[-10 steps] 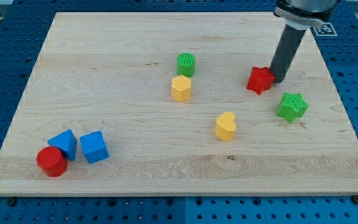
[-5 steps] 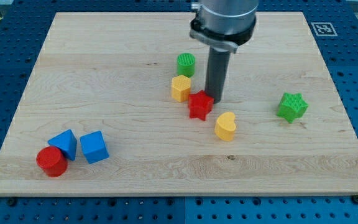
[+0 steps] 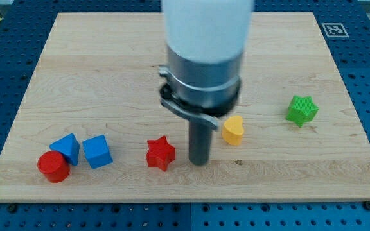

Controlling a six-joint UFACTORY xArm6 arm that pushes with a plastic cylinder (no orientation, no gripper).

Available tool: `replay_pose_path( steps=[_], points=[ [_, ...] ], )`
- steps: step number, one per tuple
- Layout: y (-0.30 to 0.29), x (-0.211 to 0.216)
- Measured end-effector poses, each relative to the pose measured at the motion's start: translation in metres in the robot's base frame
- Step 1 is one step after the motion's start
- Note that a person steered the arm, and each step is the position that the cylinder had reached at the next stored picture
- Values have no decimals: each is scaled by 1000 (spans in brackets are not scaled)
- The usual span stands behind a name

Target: Move the red star to the blue cube

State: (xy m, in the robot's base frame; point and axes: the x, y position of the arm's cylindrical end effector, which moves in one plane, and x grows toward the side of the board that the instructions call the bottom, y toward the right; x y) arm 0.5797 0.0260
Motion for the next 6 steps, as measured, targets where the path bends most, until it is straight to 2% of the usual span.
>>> replay_pose_path(
  steps=[1,4,6],
  points=[
    [-4,18],
    [-94,-35],
    [-146,-54]
  ],
)
